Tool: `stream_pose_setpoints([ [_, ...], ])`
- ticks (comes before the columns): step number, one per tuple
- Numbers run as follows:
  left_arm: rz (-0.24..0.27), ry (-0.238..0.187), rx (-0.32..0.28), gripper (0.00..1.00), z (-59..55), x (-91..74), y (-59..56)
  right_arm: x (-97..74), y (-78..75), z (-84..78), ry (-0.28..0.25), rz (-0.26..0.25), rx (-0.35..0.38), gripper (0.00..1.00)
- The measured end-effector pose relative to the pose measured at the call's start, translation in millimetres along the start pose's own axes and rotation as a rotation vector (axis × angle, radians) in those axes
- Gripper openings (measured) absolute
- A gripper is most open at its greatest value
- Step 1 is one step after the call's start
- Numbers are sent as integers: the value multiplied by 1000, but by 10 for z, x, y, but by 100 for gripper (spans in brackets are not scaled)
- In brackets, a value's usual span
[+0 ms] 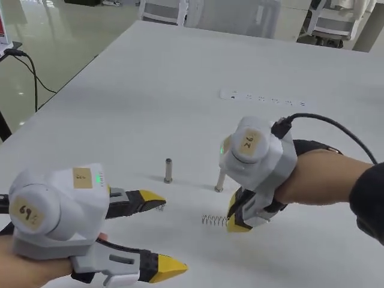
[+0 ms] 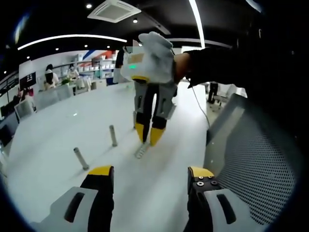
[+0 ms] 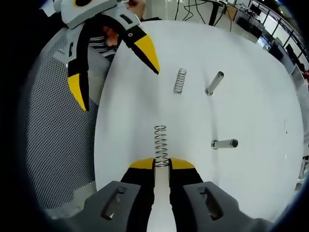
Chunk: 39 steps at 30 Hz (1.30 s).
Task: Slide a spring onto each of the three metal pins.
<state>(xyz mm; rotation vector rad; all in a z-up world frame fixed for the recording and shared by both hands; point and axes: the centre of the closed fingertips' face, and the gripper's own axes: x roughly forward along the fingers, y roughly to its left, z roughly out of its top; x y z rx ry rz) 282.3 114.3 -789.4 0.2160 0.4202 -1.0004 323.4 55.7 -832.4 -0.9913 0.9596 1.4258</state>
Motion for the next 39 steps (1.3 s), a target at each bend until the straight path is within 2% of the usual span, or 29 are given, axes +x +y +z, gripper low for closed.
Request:
stream_pose_setpoints([
  [5, -13, -10, 12, 53, 47, 8, 11, -73, 81, 77, -5, 10, -18, 8],
  [11, -30, 4, 39, 48, 62, 28, 46, -163, 136, 203, -22, 5, -49, 8],
  [22, -70, -9, 103, 36, 211, 110, 60, -273, 193, 321, -53, -9, -81, 8],
  [32, -98, -14, 134, 22, 229, 144, 6, -309, 257, 401, -73, -2, -105, 8],
  [39, -103, -15, 166, 9, 225, 156, -8, -322, 296, 452, -79, 3, -120, 8],
])
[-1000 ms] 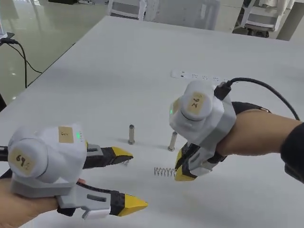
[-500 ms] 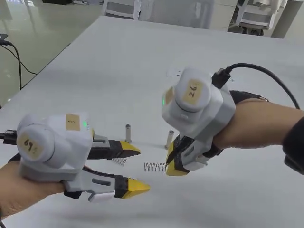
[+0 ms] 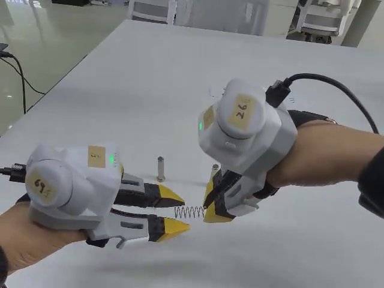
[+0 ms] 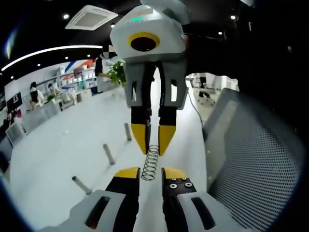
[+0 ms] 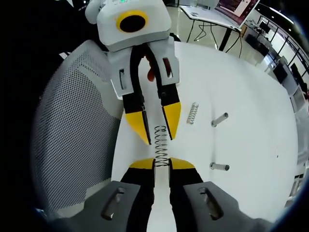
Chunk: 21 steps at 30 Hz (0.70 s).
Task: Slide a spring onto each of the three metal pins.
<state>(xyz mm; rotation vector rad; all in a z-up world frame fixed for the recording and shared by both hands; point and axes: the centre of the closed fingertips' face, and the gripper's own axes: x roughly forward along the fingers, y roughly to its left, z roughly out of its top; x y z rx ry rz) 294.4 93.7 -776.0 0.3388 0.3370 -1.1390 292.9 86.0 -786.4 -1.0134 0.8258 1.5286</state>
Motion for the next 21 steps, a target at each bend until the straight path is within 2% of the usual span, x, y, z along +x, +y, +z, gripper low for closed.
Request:
stream_pose_setpoints([
  [3, 3, 6, 12, 4, -14, 1, 7, -8, 13, 7, -1, 3, -5, 8],
  [14, -6, 31, 17, 3, -69, 17, -5, -53, 32, 52, -16, 1, -8, 8],
  [21, -7, 46, 9, 3, -107, 29, -3, -137, 40, 183, -68, 2, -7, 8],
])
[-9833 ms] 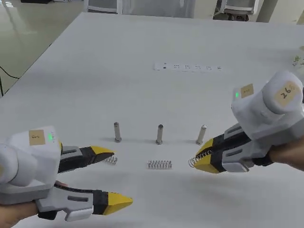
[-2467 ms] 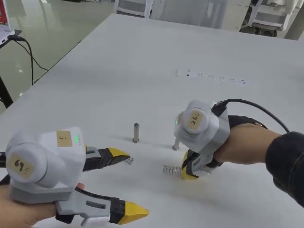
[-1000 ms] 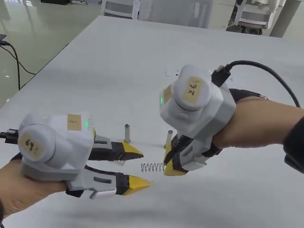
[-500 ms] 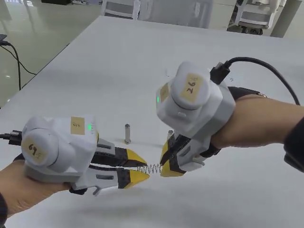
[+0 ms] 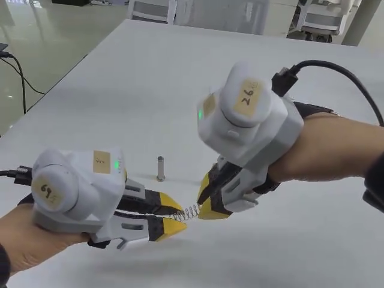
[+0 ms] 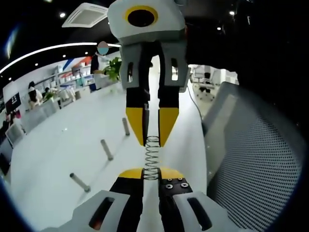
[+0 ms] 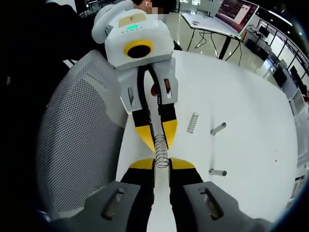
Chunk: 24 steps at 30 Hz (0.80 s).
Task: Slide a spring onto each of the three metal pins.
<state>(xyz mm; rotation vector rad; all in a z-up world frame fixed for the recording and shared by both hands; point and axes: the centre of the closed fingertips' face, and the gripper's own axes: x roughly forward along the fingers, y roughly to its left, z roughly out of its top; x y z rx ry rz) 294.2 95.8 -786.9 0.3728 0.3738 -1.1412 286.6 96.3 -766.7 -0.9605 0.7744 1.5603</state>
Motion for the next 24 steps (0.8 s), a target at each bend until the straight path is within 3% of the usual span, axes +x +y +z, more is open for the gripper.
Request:
stream_pose_setpoints([
  [9, -1, -5, 2, 3, 8, 0, -1, -53, 24, 160, -47, -5, -17, 8],
  [19, 1, -7, 6, 2, 20, -19, -13, -51, 35, 188, -63, 2, -26, 8],
  [24, 5, -31, 11, 2, 83, -38, -8, -45, 42, 210, -79, 10, -16, 8],
])
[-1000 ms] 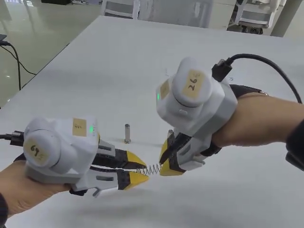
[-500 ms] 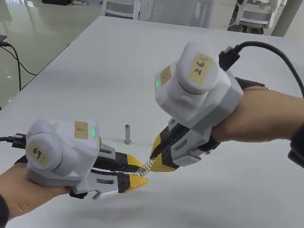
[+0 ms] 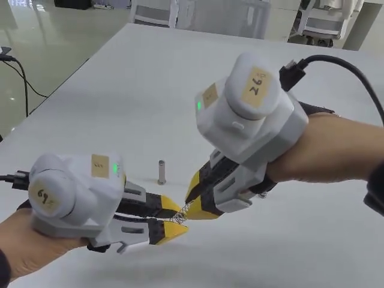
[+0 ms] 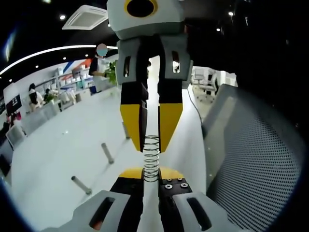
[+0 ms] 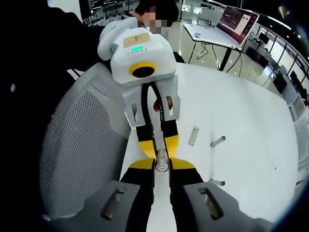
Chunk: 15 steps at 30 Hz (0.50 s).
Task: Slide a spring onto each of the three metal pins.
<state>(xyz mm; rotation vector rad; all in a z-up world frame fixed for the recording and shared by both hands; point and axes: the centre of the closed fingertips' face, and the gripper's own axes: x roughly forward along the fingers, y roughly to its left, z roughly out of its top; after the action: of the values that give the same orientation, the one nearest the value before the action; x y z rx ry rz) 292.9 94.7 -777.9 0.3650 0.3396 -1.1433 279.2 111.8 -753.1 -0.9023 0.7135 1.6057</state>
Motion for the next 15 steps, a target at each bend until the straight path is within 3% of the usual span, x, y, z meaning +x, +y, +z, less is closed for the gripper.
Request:
stream_pose_setpoints([
  [5, 1, -36, 9, 2, 103, -13, 3, 7, 3, 18, -12, 5, 8, 9],
  [15, 7, -60, 5, 2, 155, -19, 13, 8, -6, 26, -28, 6, 10, 9],
])
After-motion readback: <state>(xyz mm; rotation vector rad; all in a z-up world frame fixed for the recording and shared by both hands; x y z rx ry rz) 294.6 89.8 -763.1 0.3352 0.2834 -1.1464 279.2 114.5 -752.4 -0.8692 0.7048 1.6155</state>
